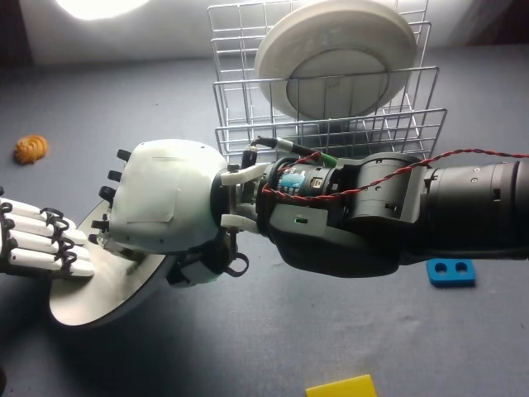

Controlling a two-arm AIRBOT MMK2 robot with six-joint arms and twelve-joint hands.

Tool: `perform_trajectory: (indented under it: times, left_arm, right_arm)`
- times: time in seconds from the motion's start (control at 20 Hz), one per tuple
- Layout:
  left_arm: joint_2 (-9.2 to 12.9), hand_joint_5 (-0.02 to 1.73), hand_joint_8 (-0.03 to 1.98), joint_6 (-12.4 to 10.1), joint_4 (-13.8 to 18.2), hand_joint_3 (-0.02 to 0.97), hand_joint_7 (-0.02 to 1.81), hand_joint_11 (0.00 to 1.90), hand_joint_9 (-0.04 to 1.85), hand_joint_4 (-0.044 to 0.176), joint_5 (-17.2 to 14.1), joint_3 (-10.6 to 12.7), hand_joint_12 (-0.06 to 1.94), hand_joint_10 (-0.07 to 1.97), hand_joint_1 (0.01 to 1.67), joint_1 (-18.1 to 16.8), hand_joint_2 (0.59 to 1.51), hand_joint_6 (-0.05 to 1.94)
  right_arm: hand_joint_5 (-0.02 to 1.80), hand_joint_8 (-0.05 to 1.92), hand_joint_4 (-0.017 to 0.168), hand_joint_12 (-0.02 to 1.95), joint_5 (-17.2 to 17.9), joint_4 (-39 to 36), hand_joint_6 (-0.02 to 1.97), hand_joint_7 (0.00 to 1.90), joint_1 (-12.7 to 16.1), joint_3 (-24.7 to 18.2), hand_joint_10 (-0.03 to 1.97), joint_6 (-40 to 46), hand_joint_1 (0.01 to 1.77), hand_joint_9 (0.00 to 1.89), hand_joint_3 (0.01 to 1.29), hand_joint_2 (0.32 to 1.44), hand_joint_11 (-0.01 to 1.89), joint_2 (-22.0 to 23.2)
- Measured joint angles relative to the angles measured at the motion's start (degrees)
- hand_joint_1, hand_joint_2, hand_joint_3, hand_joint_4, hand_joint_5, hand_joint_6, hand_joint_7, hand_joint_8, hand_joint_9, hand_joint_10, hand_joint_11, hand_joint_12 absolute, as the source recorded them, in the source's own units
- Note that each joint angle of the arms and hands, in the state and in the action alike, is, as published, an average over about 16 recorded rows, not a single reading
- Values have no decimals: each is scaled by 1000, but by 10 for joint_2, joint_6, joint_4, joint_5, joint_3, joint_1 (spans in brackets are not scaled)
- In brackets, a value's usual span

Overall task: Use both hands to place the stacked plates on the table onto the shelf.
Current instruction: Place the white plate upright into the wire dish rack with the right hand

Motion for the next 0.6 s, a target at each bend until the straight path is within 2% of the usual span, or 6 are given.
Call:
perform_trajectory:
  times: [0.25,0.4,0.6]
  left_arm:
    - [7,31,-3,-8,9,10,36,19,12,-6,-5,-5,15,-28,14,-31,1190,-15]
    - [15,42,-2,-15,14,10,45,19,20,-4,-10,-10,16,-16,14,-59,1190,-8]
    - [27,56,0,-24,19,10,53,19,27,-1,-16,-17,17,-2,14,-100,1191,2]
  right_arm:
    - [848,823,-8,1169,9,4,762,977,0,0,645,0,1122,1132,15,962,967,1]
    - [856,872,-7,1168,13,9,772,985,0,-1,797,0,1154,1127,15,954,976,3]
    - [866,853,-7,1152,14,17,777,1007,3,-9,902,1,1195,1132,15,949,983,12]
